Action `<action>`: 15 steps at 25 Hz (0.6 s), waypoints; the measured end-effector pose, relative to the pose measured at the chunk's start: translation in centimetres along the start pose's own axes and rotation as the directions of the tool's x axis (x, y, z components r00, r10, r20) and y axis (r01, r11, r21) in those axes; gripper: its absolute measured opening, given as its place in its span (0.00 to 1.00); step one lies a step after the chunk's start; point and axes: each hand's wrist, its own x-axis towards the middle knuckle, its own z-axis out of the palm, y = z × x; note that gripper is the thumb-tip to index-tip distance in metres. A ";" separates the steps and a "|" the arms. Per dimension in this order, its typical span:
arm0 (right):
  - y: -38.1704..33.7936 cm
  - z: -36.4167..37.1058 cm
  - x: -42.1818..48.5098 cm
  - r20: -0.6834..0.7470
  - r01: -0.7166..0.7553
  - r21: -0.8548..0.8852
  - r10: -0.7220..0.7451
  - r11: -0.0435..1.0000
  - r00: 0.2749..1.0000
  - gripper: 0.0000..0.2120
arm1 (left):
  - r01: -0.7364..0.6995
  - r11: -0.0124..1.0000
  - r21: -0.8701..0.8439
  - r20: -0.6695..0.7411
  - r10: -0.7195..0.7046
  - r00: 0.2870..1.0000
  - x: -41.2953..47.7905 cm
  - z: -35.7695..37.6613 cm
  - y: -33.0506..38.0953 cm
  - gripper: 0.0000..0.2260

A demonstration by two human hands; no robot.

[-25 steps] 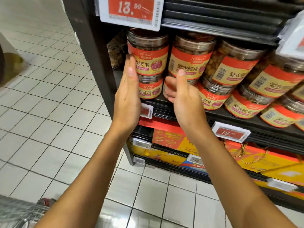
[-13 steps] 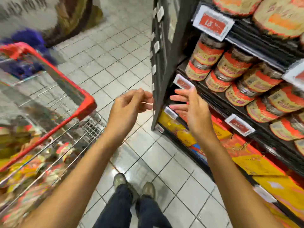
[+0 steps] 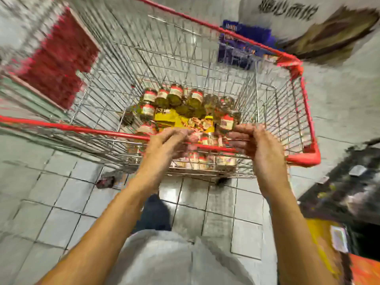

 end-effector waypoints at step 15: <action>14.6 18.9 28.7 -0.134 -0.532 -0.355 0.521 0.769 0.843 0.19 | 0.344 0.770 0.538 -0.075 -0.362 0.929 33.9 -17.9 -2.1 0.07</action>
